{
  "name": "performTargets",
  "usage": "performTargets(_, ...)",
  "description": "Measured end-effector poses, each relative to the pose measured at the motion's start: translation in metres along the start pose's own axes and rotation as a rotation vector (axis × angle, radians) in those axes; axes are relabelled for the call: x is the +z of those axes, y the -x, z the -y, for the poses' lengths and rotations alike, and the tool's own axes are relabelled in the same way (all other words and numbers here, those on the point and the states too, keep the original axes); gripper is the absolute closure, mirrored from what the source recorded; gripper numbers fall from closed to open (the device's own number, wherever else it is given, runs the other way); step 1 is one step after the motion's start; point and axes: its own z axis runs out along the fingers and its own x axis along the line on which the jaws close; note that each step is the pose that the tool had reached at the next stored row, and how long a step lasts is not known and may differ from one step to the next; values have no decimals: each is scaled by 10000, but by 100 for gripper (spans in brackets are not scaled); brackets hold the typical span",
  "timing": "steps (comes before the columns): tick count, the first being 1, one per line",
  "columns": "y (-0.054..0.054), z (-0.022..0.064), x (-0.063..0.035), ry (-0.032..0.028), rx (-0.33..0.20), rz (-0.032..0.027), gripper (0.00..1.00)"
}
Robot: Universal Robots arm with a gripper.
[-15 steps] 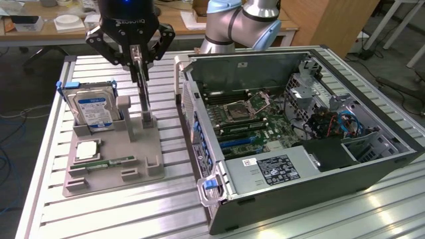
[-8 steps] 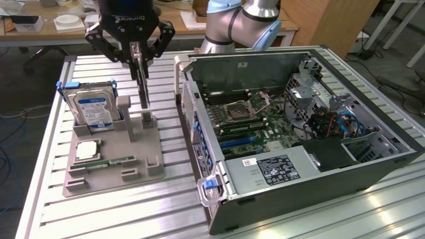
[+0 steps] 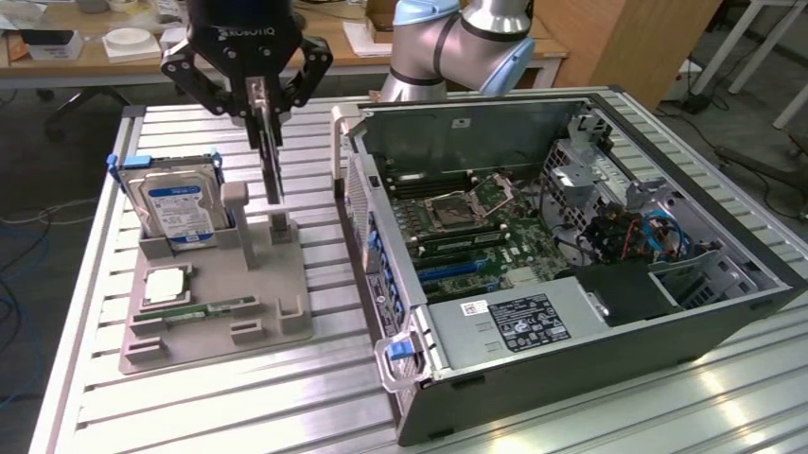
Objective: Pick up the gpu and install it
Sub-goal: 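Pick up the gpu and move the gpu toward the slot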
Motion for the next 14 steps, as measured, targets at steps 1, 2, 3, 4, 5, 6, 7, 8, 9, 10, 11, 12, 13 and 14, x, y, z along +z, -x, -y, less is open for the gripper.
performTargets(1,0,-1,-7,-1,2,-1,74)
performTargets(2,1,-1,-16,0,4,0,74)
performTargets(3,1,-2,-25,-1,5,0,74)
performTargets(4,1,-2,-36,-1,6,-1,74)
performTargets(5,1,-3,-44,-1,6,0,74)
performTargets(6,2,-3,-50,-4,6,0,74)
performTargets(7,2,-3,-56,-18,5,-1,74)
performTargets(8,3,-4,-61,-38,4,-1,74)
performTargets(9,2,-5,-66,-68,5,-2,74)
performTargets(10,2,-5,-70,-106,5,-3,74)
performTargets(11,2,-5,-74,-158,4,-6,74)
performTargets(12,2,-5,-75,-214,3,-7,74)
performTargets(13,2,-5,-77,-268,1,-8,74)
performTargets(14,2,-5,-79,-322,0,-10,74)
